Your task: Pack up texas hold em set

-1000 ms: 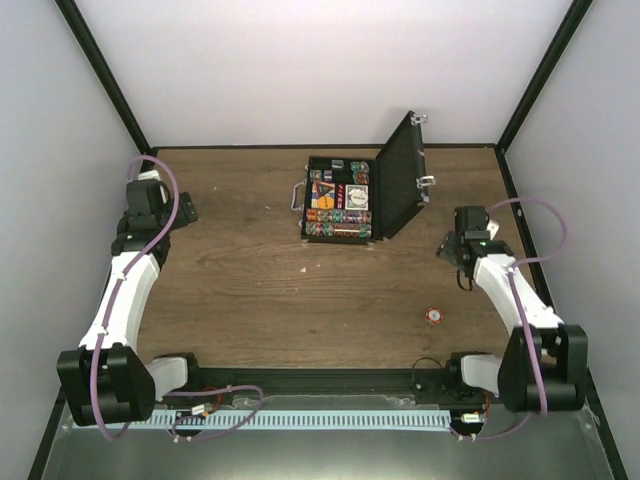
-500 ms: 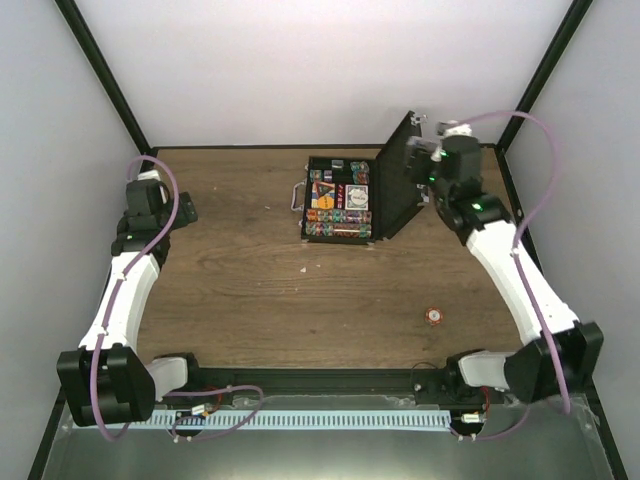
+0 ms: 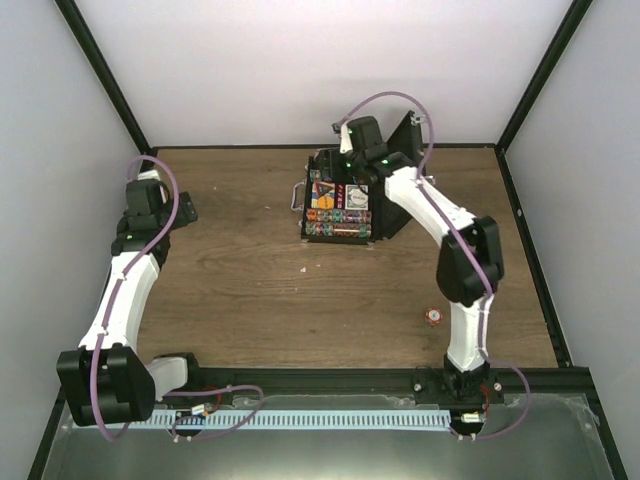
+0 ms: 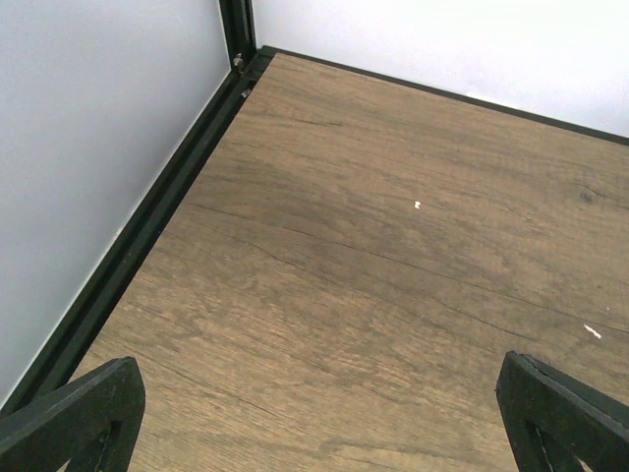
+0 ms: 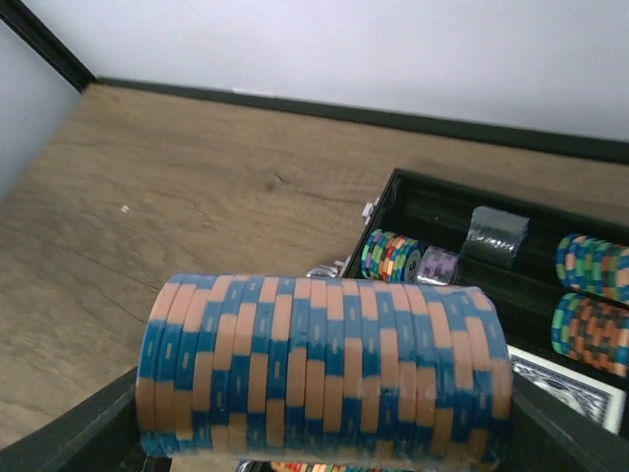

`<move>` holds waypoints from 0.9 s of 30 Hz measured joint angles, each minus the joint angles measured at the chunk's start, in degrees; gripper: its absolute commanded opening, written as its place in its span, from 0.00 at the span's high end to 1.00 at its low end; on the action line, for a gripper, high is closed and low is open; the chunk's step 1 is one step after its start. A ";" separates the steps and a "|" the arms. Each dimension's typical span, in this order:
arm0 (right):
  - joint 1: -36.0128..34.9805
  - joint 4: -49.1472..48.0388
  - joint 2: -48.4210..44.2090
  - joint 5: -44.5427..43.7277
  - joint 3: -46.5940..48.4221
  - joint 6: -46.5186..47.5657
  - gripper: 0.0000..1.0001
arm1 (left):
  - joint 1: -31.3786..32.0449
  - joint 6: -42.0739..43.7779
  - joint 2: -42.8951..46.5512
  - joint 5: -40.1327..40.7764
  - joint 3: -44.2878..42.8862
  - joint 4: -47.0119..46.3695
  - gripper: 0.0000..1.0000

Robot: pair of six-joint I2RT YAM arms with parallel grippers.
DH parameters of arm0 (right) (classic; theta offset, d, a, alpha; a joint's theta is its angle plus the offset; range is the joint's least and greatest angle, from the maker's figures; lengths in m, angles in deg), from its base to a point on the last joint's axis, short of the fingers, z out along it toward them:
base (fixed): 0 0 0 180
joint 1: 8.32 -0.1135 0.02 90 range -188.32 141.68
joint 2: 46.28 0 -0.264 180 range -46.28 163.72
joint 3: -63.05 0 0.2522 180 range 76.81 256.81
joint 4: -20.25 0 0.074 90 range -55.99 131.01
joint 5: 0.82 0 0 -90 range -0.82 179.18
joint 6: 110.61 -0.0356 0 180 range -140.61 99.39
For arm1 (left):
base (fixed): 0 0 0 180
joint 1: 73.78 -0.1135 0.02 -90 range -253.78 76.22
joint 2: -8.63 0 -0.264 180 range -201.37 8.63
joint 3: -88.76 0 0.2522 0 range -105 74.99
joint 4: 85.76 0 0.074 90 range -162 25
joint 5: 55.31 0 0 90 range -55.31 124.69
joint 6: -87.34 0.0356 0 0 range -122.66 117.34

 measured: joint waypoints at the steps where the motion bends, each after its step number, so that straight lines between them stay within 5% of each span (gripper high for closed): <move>1: 0.00 0.26 2.80 0.52 1.84 0.09 0.47 | 0.00 0.00 0.00 0.00 0.00 0.00 0.00; 12: 0.04 5.18 20.83 -0.87 13.97 2.16 0.47 | 0.00 0.00 0.00 0.07 0.00 0.00 0.00; 27: 0.85 6.69 26.05 -6.71 20.35 1.88 0.48 | 0.00 0.00 0.00 0.09 0.00 0.00 0.00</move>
